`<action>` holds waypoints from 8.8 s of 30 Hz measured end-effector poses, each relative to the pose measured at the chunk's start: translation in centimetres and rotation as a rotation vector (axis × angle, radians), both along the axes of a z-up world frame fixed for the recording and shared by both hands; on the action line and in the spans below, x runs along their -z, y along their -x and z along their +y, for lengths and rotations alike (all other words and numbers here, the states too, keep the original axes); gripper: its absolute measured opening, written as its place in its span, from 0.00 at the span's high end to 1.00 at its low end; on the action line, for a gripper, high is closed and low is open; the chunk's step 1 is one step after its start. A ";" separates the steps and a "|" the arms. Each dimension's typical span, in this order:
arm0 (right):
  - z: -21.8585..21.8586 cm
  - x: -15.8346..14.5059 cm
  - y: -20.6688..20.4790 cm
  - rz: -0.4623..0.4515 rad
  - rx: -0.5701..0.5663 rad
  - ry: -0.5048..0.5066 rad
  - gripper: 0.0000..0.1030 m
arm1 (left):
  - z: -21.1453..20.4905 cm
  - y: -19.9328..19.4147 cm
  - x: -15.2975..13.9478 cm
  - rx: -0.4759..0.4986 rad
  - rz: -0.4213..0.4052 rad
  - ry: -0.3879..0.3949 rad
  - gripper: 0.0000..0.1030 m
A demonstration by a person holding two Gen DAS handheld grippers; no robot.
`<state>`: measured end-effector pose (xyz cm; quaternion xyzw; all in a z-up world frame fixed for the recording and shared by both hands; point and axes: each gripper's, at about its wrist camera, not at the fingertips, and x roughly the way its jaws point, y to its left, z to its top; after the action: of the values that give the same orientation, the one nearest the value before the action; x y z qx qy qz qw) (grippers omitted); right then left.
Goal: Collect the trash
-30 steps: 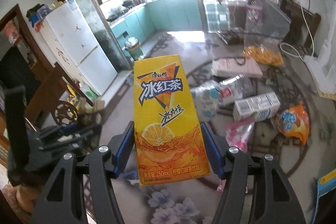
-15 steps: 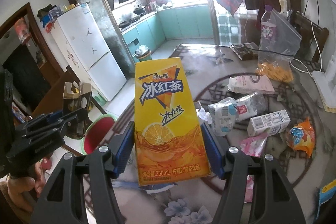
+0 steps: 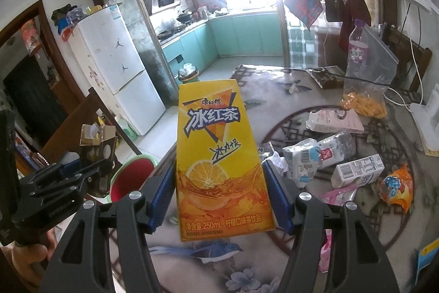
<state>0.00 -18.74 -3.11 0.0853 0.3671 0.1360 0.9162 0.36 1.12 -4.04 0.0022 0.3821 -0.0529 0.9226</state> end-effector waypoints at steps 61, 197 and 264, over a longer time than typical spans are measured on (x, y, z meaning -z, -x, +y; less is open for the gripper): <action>15.7 1.0 -3.6 0.035 0.054 0.122 0.43 | 14.0 -6.8 2.5 0.107 0.053 0.055 0.61; -14.8 12.1 -4.0 0.326 0.300 0.015 0.84 | -16.2 -14.7 15.7 0.363 0.381 0.008 0.59; 10.3 2.5 -2.3 0.101 0.016 0.096 0.83 | 9.3 -5.6 2.4 0.096 0.048 0.065 0.58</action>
<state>2.34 -8.49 -5.61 0.0509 0.4184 0.1065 0.9006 5.99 10.45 -6.48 -0.0108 0.4017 -0.1093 0.9092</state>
